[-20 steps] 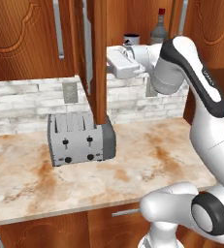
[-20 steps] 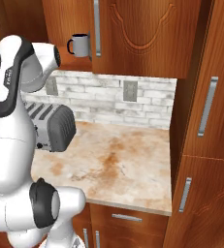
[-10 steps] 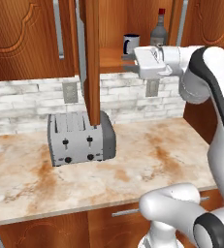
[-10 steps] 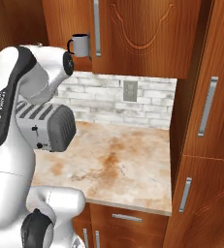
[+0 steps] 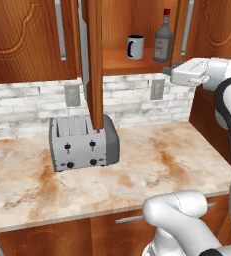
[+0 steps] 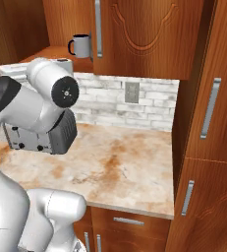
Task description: Open the cabinet directly in front. Then move the liquor and the mug to the dining counter with the candle on it.
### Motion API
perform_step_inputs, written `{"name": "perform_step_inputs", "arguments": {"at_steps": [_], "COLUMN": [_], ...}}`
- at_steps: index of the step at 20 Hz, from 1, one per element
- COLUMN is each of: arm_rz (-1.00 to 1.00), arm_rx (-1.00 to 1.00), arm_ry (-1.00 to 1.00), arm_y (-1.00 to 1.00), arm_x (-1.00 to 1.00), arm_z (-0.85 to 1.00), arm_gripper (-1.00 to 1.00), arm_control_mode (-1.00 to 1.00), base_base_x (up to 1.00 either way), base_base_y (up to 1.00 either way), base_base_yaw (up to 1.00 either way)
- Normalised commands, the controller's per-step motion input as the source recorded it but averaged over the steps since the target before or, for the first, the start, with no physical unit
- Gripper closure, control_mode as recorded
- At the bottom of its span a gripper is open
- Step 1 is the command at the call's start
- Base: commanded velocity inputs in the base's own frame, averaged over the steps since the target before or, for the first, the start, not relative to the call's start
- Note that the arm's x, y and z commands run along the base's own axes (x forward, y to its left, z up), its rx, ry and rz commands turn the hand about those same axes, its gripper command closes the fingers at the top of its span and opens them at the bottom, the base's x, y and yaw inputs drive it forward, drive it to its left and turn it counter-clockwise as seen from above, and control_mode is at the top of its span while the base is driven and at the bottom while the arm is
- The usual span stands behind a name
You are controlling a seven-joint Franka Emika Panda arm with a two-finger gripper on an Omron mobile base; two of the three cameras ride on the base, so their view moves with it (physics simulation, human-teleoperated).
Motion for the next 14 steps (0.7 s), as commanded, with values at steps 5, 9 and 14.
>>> {"name": "perform_step_inputs", "arguments": {"at_steps": [5,9,14], "arm_rz": [-0.48,-0.1,-0.02], "arm_rx": [0.02,0.0,0.0], "arm_ry": [0.04,-0.12,-0.11], "arm_y": [-1.0,-0.85,-0.73], "arm_x": [-0.03,0.0,-0.1], "arm_z": [0.0,0.17,0.1], "arm_gripper": [-1.0,-1.0,-1.0], "arm_control_mode": [-1.0,-1.0,-1.0], "base_base_x": [0.0,0.0,0.0], "base_base_y": [0.0,0.0,0.0], "base_base_yaw": [0.0,0.0,0.0]}}
